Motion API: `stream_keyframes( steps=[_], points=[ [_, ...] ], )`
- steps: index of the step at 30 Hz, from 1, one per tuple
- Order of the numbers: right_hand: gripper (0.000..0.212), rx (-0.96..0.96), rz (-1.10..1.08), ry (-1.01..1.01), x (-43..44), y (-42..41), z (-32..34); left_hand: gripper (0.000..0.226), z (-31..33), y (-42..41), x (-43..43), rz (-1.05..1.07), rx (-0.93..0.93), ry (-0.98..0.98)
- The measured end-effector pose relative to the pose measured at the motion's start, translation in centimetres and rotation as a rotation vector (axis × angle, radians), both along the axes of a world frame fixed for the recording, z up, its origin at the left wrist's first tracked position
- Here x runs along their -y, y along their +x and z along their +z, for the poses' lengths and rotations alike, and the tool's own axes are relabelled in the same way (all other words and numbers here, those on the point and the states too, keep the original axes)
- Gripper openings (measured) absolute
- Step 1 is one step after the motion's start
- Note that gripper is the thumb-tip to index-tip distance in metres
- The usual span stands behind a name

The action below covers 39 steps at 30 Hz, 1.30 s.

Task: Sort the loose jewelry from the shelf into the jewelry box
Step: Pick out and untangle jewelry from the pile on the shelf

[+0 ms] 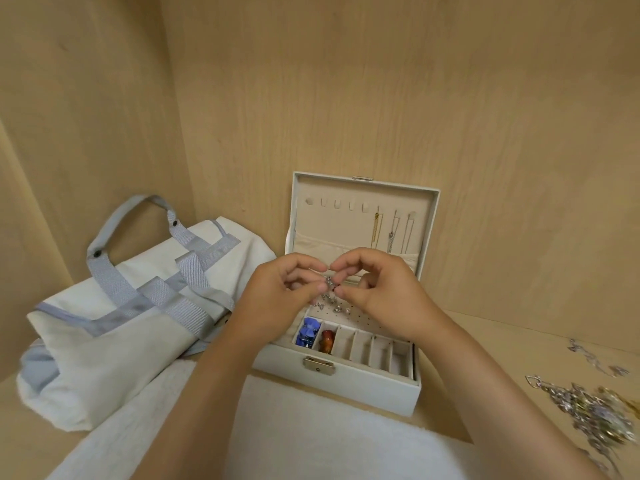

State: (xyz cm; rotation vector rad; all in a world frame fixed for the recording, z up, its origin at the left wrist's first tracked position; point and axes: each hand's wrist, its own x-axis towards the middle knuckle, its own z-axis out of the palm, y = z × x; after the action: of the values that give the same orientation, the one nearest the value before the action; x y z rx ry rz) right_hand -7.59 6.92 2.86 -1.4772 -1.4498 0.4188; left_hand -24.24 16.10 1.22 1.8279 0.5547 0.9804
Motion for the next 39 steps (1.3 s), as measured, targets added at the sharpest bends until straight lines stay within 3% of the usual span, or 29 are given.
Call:
stream_keyframes(
  steps=[10, 14, 20, 27, 39],
  points=[
    [0.012, -0.052, -0.084, 0.095, 0.3, -0.2, 0.6, 0.023, 1.3, 0.3, 1.1, 0.067, 0.014, 0.038],
    [0.009, 0.025, -0.168, 0.11, 0.0, 0.0, 0.4, 0.023, 1.6, -0.3, 0.6, 0.067, 0.018, 0.054],
    [0.012, 0.192, -0.225, -0.022, 0.7, 2.6, 0.4, 0.022, -0.4, 0.6, 0.3, 0.159, -0.274, 0.327],
    [0.009, 0.299, -0.149, -0.247, 1.3, 3.4, -0.7, 0.026, -1.1, 1.6, 1.0, 0.133, -0.443, 0.63],
    [0.006, 0.447, -0.165, -0.218, 1.2, 3.1, -1.0, 0.018, -1.8, 2.2, 0.9, 0.103, -0.429, 0.612]
  ],
)
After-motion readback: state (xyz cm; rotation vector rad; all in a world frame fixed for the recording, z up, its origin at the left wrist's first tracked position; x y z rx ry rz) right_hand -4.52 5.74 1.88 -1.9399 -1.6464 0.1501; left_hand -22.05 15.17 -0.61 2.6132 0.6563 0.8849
